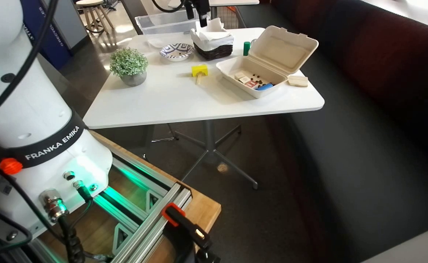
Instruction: Remove the yellow block from the lunch pack
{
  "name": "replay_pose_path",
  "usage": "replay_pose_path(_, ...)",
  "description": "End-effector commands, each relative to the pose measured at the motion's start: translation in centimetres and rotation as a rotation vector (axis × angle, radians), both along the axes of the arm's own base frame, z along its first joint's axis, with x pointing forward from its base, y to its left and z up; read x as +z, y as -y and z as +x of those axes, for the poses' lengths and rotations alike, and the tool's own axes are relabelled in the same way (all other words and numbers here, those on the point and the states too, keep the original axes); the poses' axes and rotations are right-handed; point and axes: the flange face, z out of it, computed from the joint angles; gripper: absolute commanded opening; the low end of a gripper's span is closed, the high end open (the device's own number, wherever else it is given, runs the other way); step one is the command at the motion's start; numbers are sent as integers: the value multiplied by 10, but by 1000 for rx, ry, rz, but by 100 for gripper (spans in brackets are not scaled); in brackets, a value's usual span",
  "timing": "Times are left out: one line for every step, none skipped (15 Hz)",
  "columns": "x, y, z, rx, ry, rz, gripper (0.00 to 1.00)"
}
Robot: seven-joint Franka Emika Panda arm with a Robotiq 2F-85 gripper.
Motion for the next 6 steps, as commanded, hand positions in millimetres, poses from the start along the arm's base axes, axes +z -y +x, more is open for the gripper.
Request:
replay_pose_path(37, 5, -35, 118, 59, -17, 100)
replay_pose_path(24, 2, -13, 61, 44, -18, 100)
replay_pose_path(34, 4, -18, 85, 60, -19, 100)
replay_pose_path(39, 5, -23, 98, 70, -22, 100)
replay_pose_path(41, 6, -26, 104, 73, -23, 100)
replay_pose_path(41, 6, -28, 107, 73, -24, 100)
